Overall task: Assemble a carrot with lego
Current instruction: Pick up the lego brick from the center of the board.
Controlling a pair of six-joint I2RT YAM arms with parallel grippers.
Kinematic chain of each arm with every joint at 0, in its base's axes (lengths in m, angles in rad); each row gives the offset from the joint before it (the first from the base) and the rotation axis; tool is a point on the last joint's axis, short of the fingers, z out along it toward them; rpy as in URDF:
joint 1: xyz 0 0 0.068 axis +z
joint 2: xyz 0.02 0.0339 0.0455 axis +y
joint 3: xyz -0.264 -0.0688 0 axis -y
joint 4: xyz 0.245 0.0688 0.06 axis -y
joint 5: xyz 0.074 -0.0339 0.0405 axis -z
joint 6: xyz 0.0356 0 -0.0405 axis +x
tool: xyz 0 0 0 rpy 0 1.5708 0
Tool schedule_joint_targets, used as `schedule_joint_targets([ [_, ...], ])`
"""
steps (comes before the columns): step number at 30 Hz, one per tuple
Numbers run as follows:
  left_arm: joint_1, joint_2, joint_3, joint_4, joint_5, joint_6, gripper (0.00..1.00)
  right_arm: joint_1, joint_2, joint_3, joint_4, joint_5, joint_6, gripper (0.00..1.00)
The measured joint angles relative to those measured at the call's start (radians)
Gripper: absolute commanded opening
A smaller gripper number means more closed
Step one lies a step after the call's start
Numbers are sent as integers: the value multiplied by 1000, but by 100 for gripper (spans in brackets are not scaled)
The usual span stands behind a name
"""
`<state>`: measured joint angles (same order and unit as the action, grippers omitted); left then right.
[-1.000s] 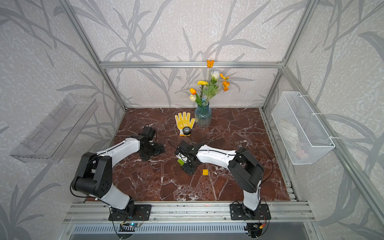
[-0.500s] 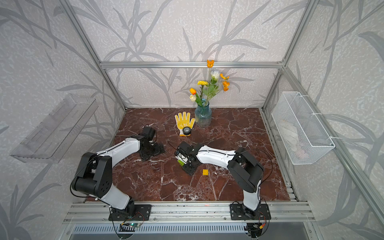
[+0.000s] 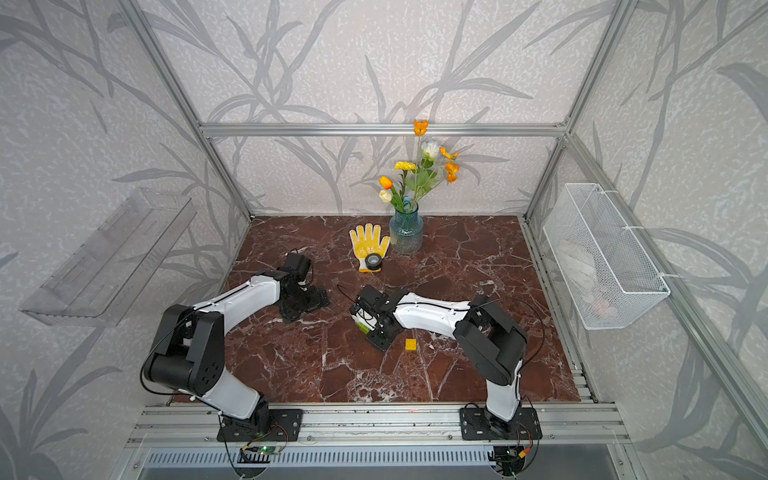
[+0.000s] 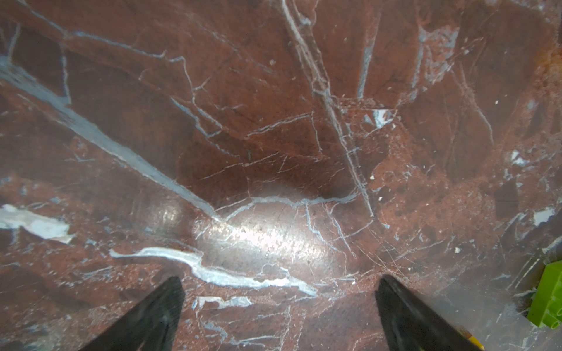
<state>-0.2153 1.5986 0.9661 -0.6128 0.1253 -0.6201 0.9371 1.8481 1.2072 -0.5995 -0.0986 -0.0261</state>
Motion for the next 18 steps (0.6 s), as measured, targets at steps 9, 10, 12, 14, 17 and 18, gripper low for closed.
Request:
schedule_joint_targets([
  [9,0,0,0,0,0,0,100,0,2,-1,0,-5,-1,51],
  [10,0,0,0,0,0,0,100,0,2,-1,0,-5,-1,51],
  [12,0,0,0,0,0,0,100,0,2,0,0,-6,-1,51],
  [14,0,0,0,-1,0,0,100,0,2,-1,0,-6,-1,50],
  [17,0,0,0,0,0,0,100,0,3,-1,1,-6,-1,49],
  [18,0,0,0,0,0,0,100,2,3,-1,0,-5,-1,49],
])
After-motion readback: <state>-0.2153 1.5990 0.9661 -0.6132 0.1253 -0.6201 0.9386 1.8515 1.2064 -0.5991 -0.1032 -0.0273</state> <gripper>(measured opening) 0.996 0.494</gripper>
